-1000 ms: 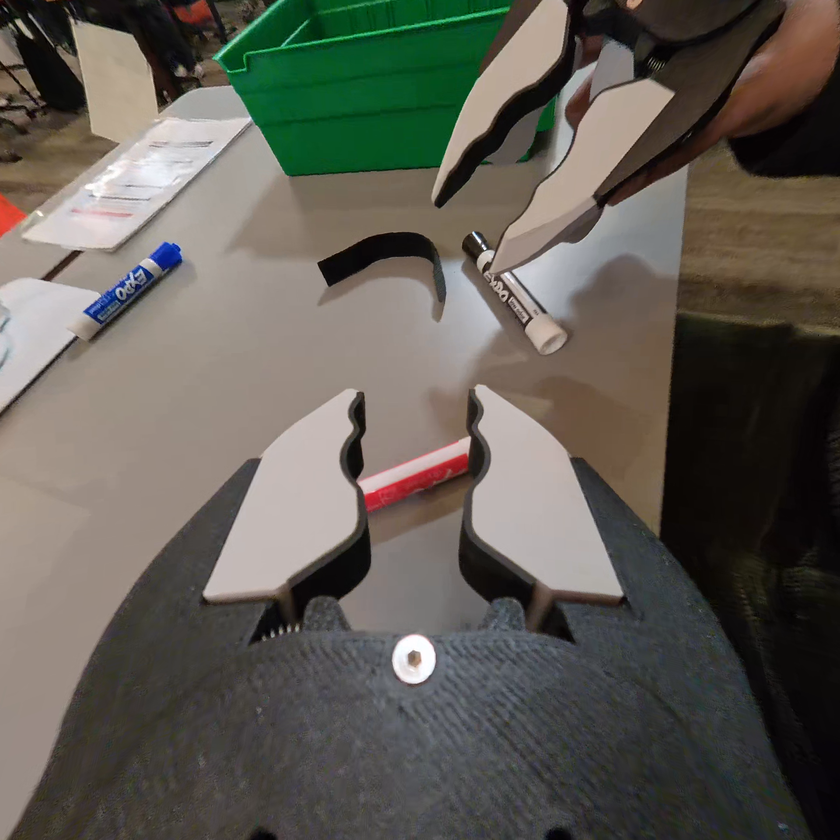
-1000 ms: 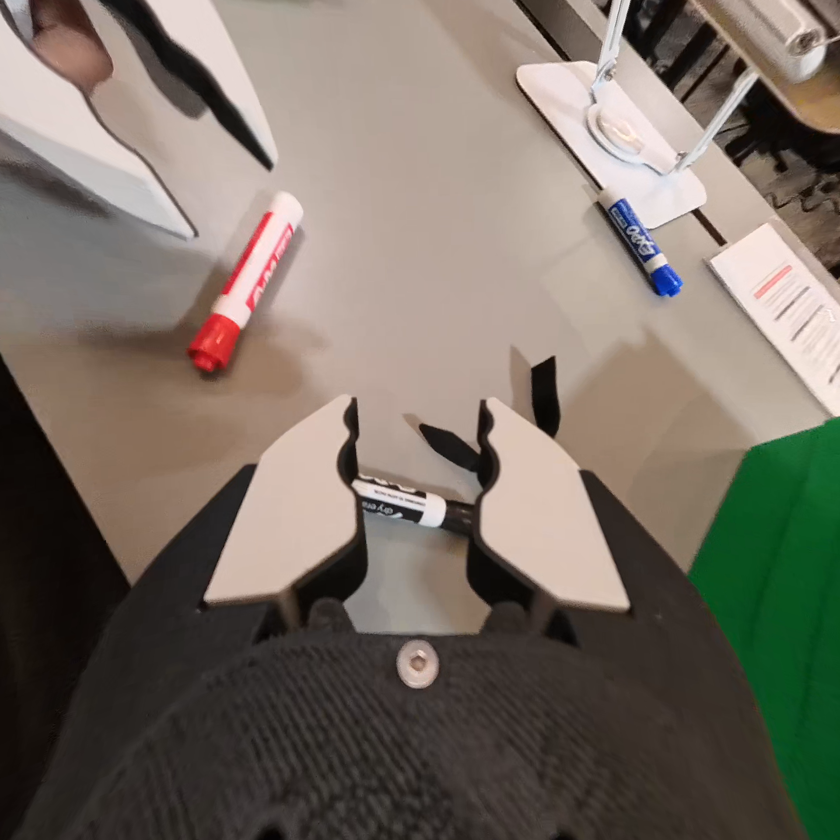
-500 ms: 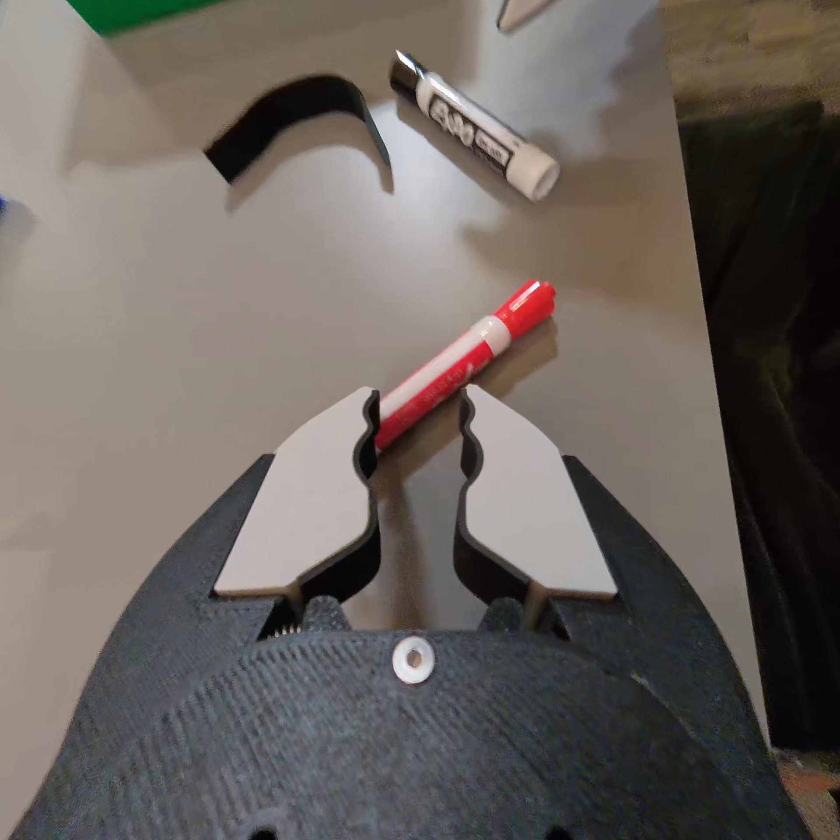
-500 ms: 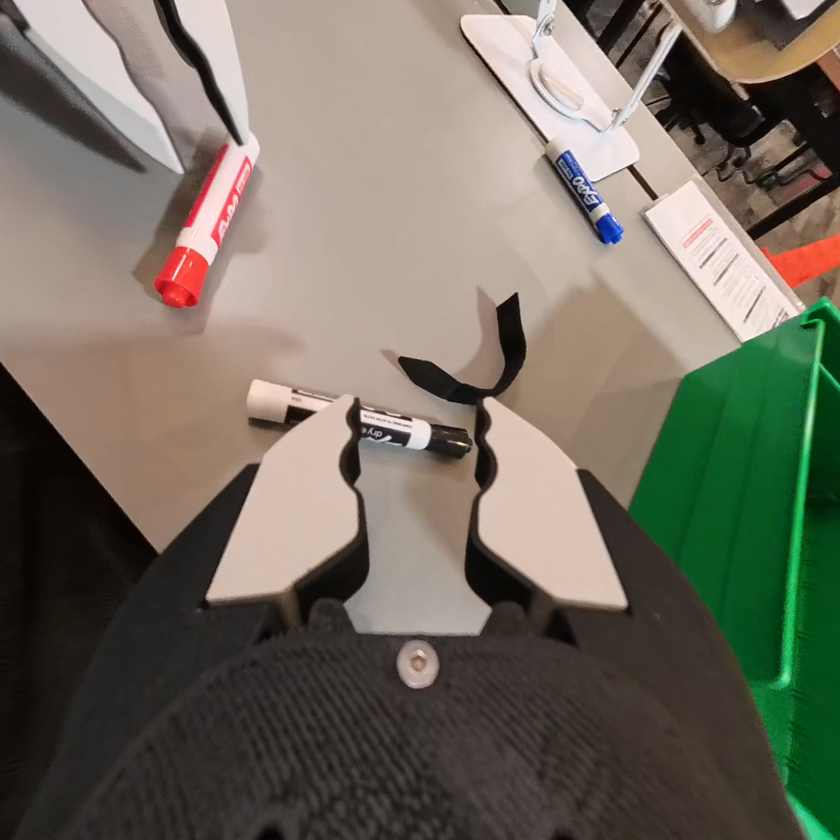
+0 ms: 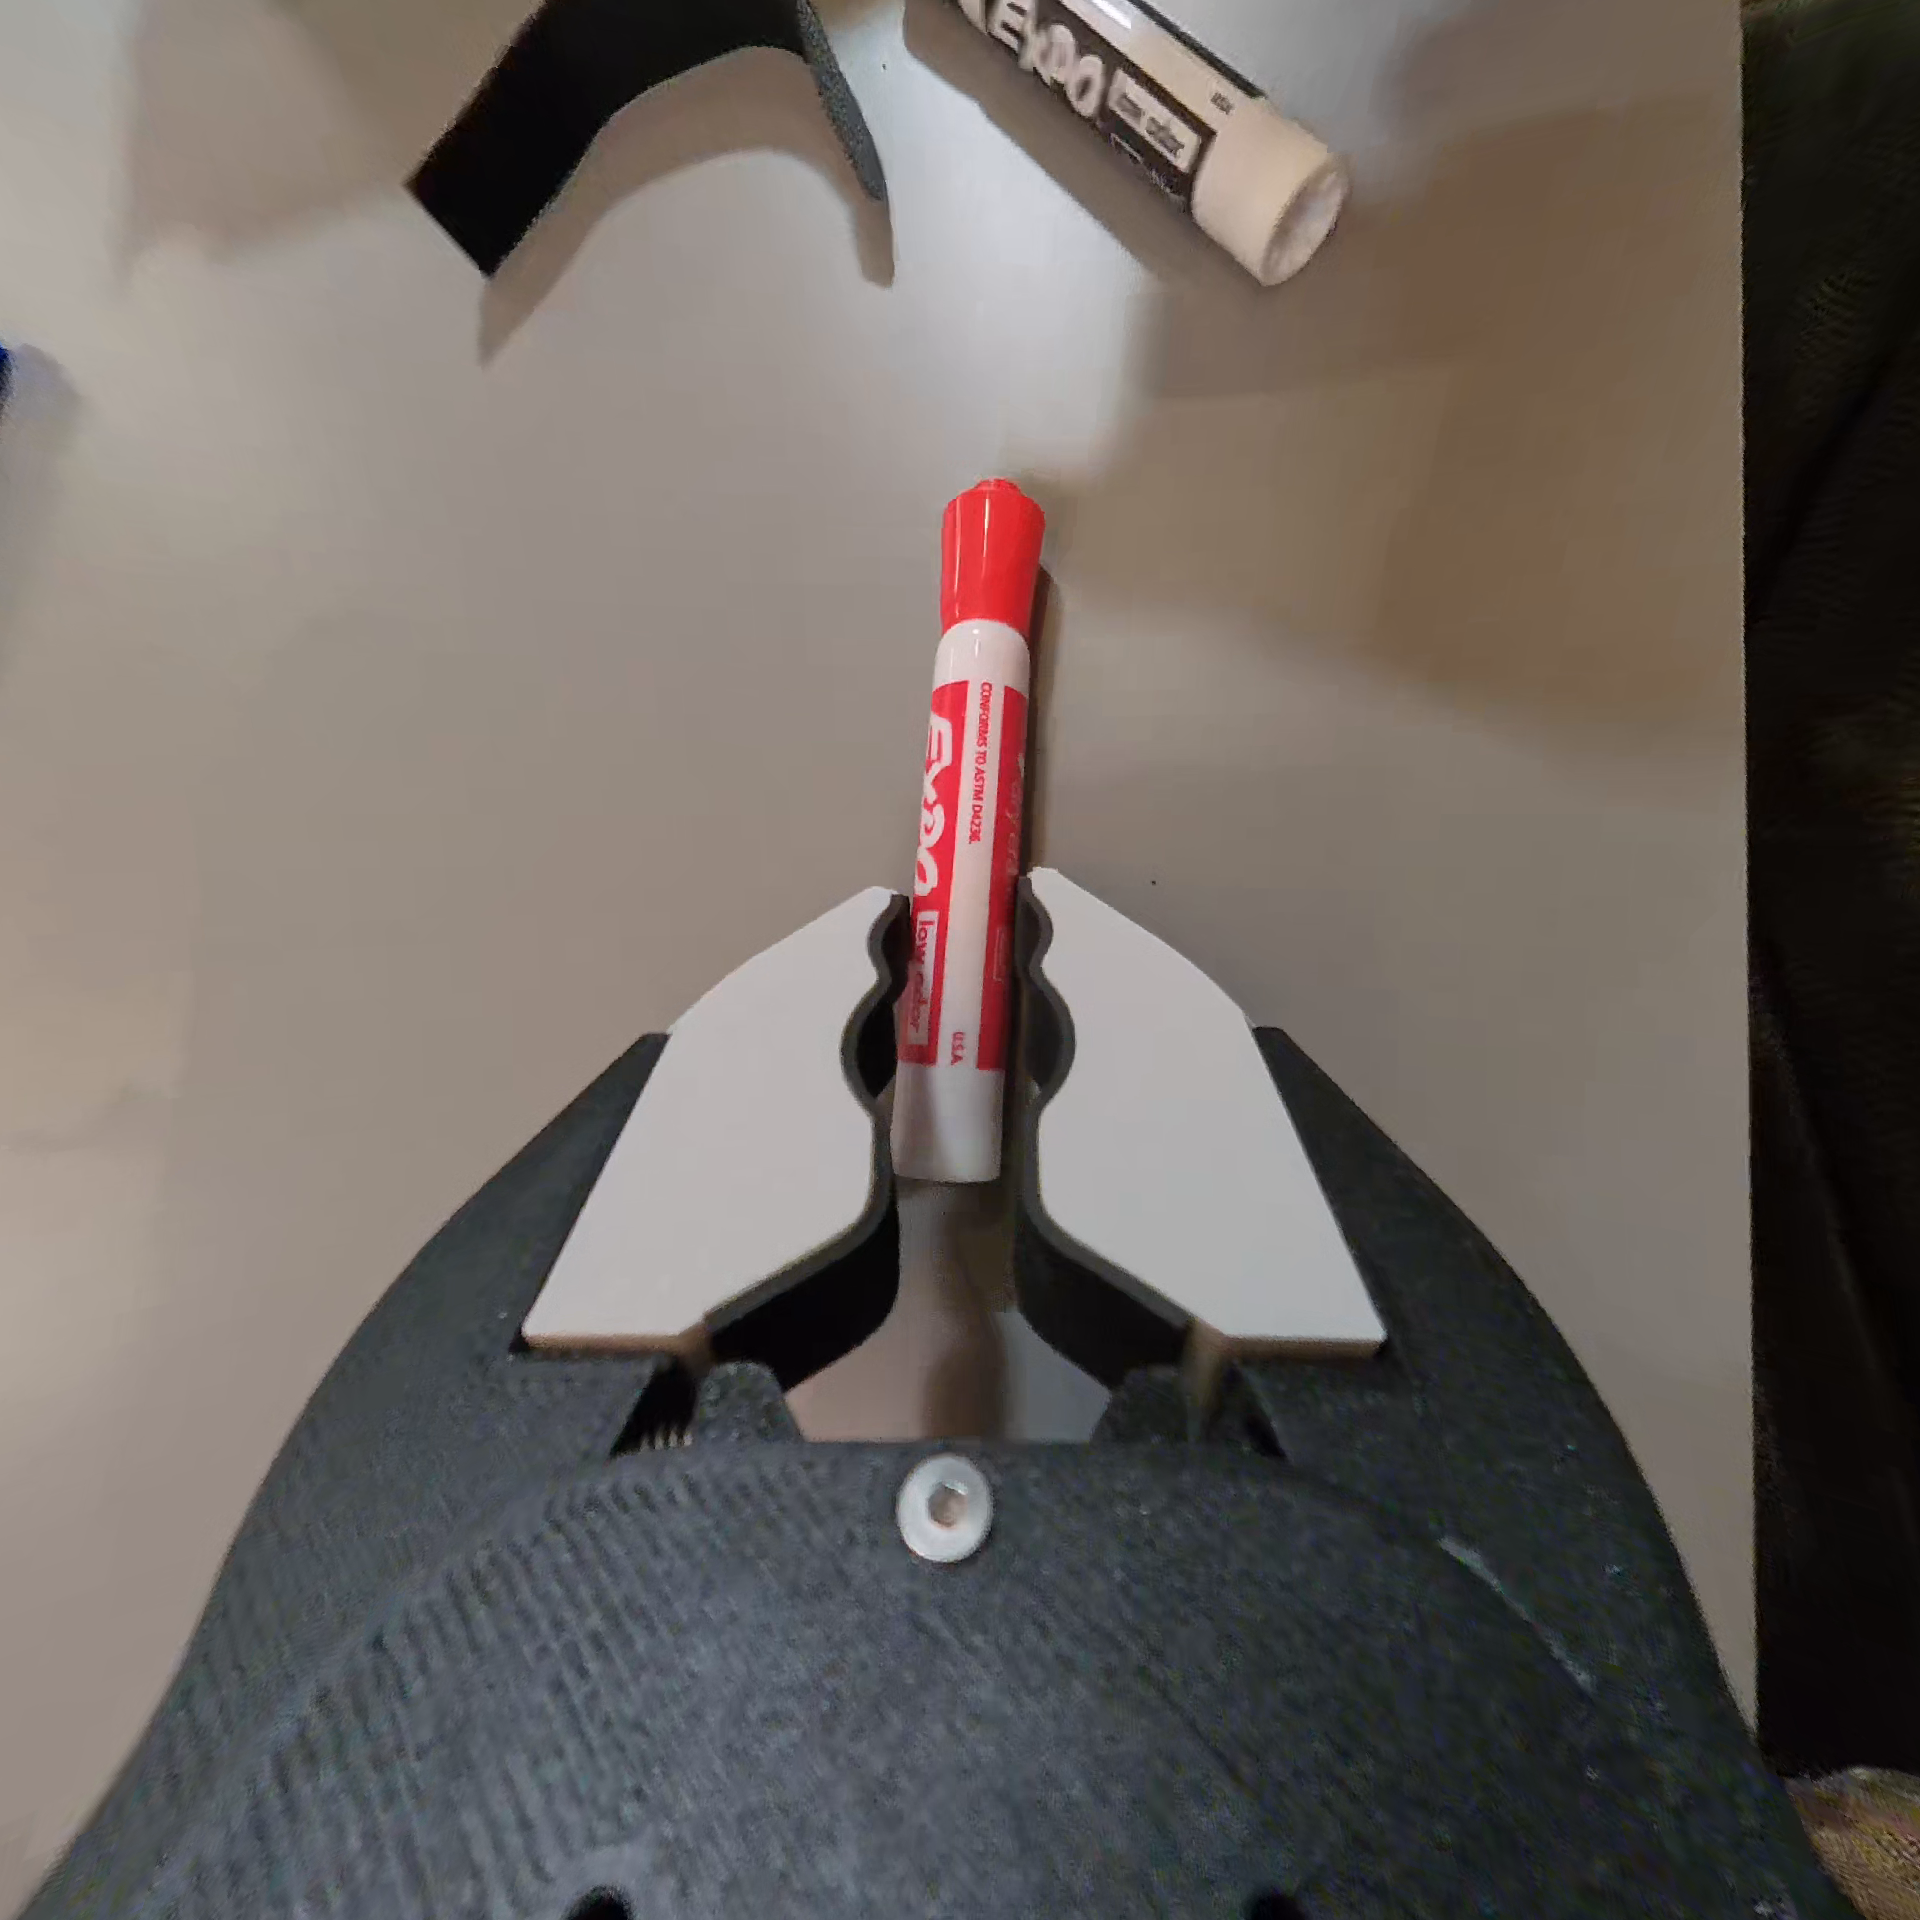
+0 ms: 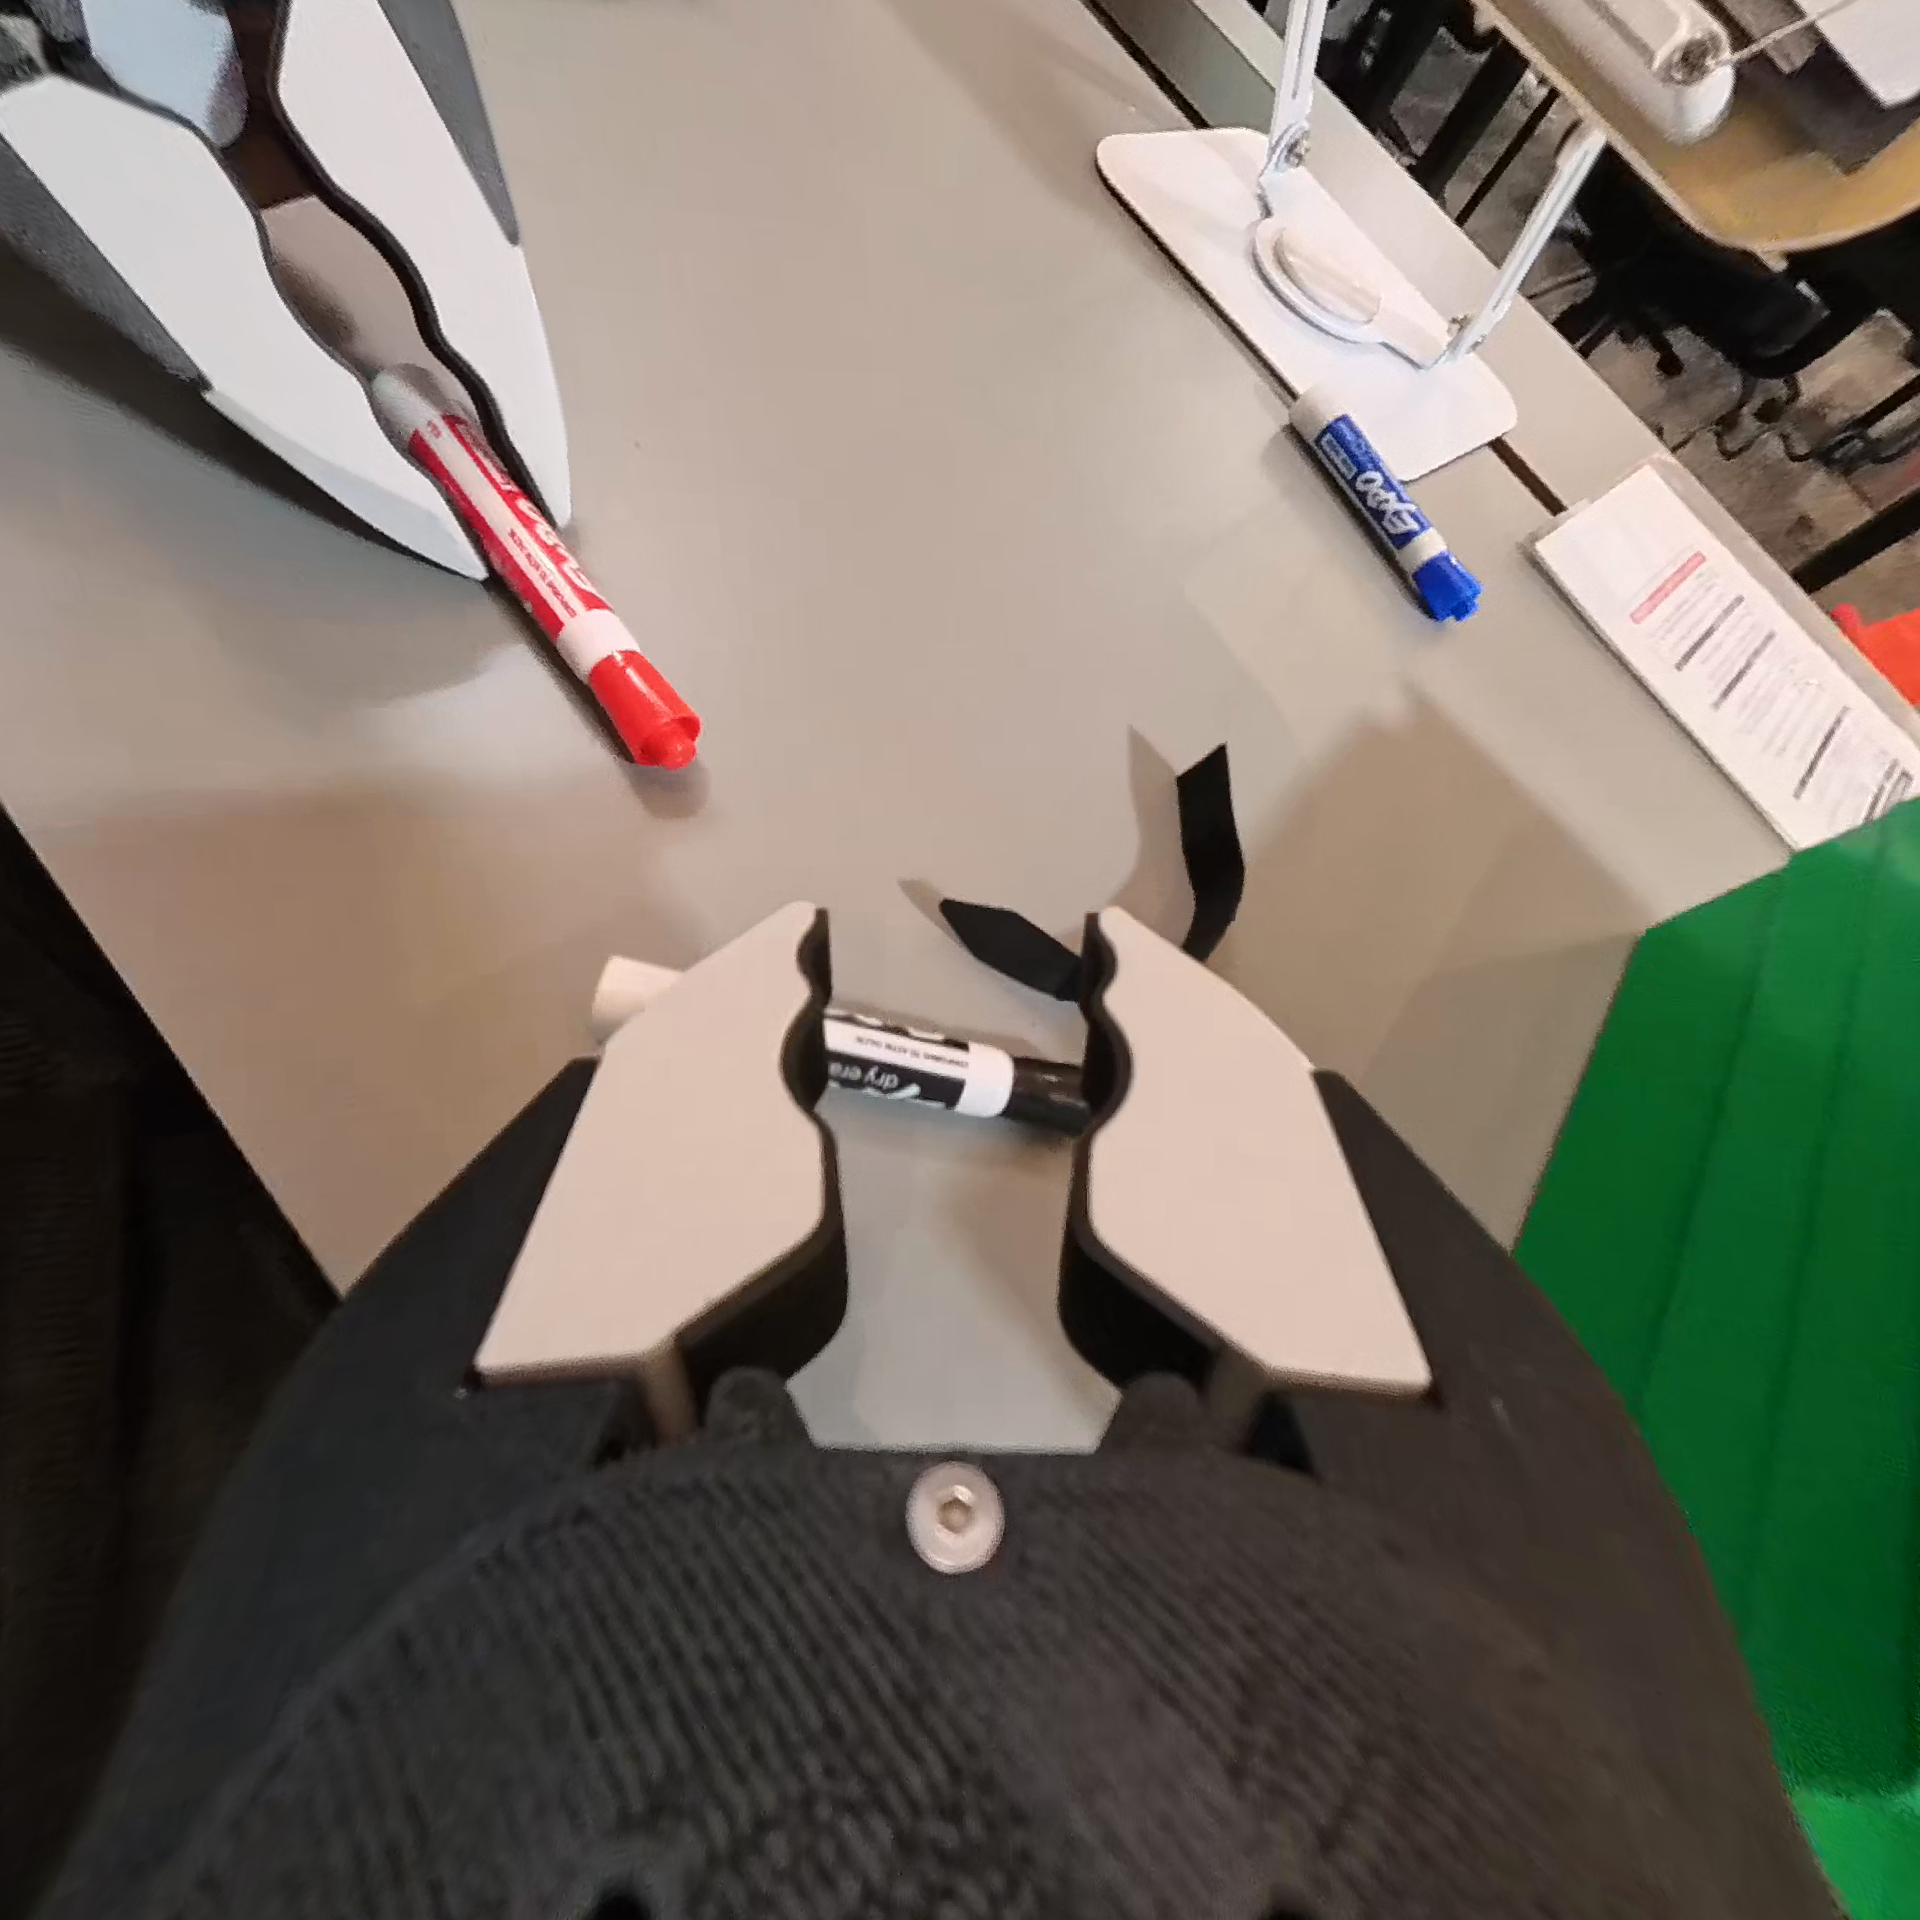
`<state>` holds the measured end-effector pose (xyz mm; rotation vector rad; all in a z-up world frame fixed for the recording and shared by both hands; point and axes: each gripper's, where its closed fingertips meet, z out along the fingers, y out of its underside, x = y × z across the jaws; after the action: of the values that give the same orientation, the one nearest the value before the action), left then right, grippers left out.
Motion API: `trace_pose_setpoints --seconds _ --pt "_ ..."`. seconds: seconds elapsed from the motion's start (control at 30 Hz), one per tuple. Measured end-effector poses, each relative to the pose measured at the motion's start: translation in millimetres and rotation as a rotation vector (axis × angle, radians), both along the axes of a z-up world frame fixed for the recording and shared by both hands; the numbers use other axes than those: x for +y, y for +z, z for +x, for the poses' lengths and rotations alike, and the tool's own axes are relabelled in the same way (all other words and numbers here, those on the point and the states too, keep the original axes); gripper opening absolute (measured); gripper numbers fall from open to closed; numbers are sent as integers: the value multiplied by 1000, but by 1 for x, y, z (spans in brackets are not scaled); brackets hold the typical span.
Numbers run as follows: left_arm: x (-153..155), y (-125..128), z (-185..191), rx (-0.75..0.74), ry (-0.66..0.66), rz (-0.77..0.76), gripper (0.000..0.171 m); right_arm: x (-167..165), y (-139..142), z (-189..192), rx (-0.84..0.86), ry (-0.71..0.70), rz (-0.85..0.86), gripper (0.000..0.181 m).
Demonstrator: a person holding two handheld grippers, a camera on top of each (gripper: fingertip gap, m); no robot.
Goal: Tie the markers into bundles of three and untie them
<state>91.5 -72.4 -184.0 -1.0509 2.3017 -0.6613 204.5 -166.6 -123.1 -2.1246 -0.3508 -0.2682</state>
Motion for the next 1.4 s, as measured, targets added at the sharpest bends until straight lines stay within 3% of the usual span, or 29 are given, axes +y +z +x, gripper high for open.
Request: trace_pose_setpoints --seconds 0.27,0.37,0.43,0.53,0.7,0.9,1.1,1.23,1.4 --pt "14 32 -14 -105 147 -212 22 29 12 -40 -28 215 103 55" --pt "14 36 -23 -121 175 -245 22 37 25 -57 -141 283 217 50" --pt "13 37 -29 -122 180 -236 22 42 28 -62 -249 287 283 62" --pt "13 36 -38 -128 200 -202 22 50 22 -70 -340 333 272 53" --pt "14 37 -47 -136 244 -222 22 65 29 -88 -208 361 306 50" --pt "14 45 -47 -170 263 -264 22 73 -2 -91 -423 392 168 49" --pt "7 44 -39 -161 240 -247 22 68 -6 -98 -371 381 115 50" --pt "1 45 -26 -158 207 -255 22 58 -6 -84 -273 309 79 50" --pt "-8 44 -7 -146 141 -258 22 42 -3 -60 -275 203 81 50"
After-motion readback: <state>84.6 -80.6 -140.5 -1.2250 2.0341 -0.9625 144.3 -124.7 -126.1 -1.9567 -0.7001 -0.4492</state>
